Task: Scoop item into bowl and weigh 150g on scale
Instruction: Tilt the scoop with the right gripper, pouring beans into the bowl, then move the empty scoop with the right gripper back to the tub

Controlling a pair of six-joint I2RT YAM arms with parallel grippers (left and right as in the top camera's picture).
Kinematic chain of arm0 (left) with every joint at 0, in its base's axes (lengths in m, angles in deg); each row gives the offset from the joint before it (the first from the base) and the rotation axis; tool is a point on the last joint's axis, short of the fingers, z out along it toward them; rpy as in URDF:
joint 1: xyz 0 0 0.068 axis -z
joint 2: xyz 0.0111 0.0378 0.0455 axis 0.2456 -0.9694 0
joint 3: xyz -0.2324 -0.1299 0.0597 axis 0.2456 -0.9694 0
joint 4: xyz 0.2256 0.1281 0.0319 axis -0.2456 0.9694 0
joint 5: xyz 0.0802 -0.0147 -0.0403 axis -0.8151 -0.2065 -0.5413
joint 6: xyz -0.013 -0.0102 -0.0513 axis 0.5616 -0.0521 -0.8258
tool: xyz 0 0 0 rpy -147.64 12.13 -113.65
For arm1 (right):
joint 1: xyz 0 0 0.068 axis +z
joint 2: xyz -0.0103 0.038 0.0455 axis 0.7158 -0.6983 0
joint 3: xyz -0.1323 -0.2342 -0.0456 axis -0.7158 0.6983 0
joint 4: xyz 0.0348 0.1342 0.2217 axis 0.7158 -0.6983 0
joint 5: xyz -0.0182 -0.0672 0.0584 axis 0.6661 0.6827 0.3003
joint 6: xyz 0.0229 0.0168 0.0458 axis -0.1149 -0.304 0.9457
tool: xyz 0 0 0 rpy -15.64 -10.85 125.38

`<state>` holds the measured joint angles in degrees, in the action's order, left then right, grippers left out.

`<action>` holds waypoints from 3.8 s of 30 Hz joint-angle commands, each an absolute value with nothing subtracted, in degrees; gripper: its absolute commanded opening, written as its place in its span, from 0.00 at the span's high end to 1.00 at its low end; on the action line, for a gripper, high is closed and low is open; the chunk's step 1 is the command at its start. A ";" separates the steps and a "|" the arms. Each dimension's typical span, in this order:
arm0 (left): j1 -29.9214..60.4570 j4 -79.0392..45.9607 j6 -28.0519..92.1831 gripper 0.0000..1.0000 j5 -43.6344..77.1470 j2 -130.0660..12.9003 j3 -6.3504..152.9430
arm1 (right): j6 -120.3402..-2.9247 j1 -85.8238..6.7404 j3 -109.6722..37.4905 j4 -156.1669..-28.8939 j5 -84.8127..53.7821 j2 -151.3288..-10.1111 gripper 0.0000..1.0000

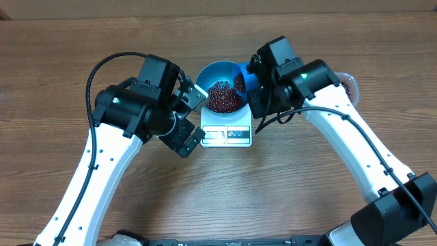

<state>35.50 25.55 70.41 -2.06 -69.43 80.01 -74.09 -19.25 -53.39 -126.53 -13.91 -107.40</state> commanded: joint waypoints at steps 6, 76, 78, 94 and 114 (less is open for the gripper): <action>35.23 25.50 71.70 0.00 -1.19 -68.67 79.81 | -75.60 -15.86 -54.92 -126.00 -8.03 -107.37 0.96; 35.23 25.50 71.70 0.00 -1.19 -68.67 79.81 | -83.55 -9.72 -54.92 -122.55 5.57 -107.37 0.96; 35.23 25.50 71.70 0.01 -1.19 -68.67 79.81 | -83.53 -9.72 -54.92 -122.55 5.59 -107.37 0.96; 35.23 25.50 71.70 0.01 -1.19 -68.67 79.81 | -62.18 -19.47 -54.94 -126.31 11.69 -107.02 0.96; 35.23 25.50 71.70 0.00 -1.19 -68.67 79.81 | -46.99 -30.72 -54.70 -140.71 20.73 -106.04 0.96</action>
<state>35.50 25.55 70.41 -2.06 -69.43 80.01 -50.38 -29.63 -53.39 -140.21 20.19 -107.40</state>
